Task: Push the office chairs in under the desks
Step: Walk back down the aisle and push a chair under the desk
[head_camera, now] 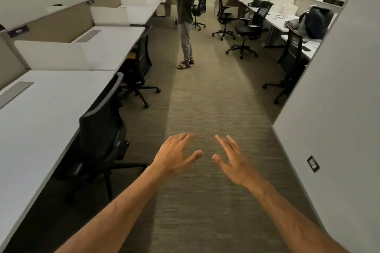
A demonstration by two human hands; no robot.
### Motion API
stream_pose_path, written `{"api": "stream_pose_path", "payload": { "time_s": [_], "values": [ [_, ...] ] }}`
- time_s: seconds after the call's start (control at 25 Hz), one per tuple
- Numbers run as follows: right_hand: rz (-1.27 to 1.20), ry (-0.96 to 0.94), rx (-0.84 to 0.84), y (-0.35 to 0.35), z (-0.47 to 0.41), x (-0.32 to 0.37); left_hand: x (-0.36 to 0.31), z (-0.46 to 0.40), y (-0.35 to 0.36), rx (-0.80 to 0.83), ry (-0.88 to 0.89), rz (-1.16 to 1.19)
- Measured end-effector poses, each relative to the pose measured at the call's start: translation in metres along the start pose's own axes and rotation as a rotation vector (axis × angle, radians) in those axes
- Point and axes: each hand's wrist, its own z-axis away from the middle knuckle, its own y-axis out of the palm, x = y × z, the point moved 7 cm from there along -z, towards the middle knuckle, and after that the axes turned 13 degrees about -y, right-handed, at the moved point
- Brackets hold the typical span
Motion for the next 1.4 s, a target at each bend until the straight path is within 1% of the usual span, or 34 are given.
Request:
{"api": "stream_pose_path", "payload": {
  "time_s": [0.2, 0.44, 0.56, 0.68, 0.88, 1.04, 1.2, 1.4],
  "values": [
    [0.021, 0.035, -0.006, -0.016, -0.088, -0.071, 0.014, -0.111, 0.021, 0.062, 0.035, -0.015],
    [0.028, -0.018, -0.061, -0.056, -0.203, -0.162, 0.014, -0.258, 0.035, 0.027, 0.026, -0.035],
    [0.017, -0.034, -0.062, -0.082, -0.257, -0.202, 0.014, -0.327, 0.031, 0.011, -0.023, 0.019],
    [0.046, -0.056, -0.037, -0.106, -0.313, -0.242, 0.014, -0.397, 0.038, -0.003, -0.067, 0.057],
    [0.042, -0.065, 0.015, -0.121, -0.378, -0.296, 0.016, -0.480, 0.060, 0.052, -0.076, 0.058],
    [0.017, -0.026, 0.012, -0.124, -0.444, -0.346, 0.033, -0.567, 0.074, 0.065, -0.083, 0.052],
    [0.028, -0.025, 0.027, -0.124, -0.525, -0.398, 0.055, -0.665, 0.088, 0.091, -0.059, 0.068],
    [-0.021, 0.050, -0.021, -0.135, -0.637, -0.466, 0.094, -0.793, 0.083, 0.105, -0.037, 0.070]
  ]
}}
